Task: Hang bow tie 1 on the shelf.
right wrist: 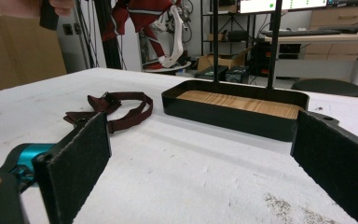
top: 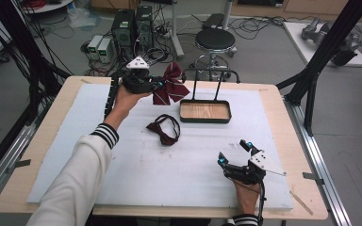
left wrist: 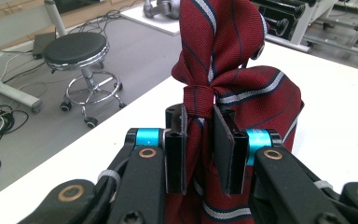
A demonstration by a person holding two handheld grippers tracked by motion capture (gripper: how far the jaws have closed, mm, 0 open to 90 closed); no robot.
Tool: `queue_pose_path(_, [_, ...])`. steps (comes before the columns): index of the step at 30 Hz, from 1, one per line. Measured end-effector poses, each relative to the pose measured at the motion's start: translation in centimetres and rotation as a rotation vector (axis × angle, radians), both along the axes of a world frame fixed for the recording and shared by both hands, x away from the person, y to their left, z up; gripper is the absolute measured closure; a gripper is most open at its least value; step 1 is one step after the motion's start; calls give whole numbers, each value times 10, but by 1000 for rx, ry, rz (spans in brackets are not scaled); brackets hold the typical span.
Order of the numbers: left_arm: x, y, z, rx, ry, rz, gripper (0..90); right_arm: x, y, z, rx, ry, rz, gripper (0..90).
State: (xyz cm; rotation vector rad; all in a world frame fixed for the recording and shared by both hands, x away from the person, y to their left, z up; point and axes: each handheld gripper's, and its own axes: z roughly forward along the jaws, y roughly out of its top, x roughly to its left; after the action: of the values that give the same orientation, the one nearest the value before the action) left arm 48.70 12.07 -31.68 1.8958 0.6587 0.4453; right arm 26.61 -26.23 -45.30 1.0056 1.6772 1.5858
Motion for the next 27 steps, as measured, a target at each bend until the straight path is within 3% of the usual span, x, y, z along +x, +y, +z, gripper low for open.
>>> queue_pose_path(15, [2, 8, -20, 10, 41, 3, 753, 0, 2, 0, -16, -6, -5, 41])
queue_pose_path(24, [2, 8, -24, 2, 52, -5, 750, -1, 2, 0, -16, -5, -8, 41])
queue_pose_path(27, [3, 8, -25, -10, 56, -8, 702, -1, 2, 0, -17, -7, -7, 40])
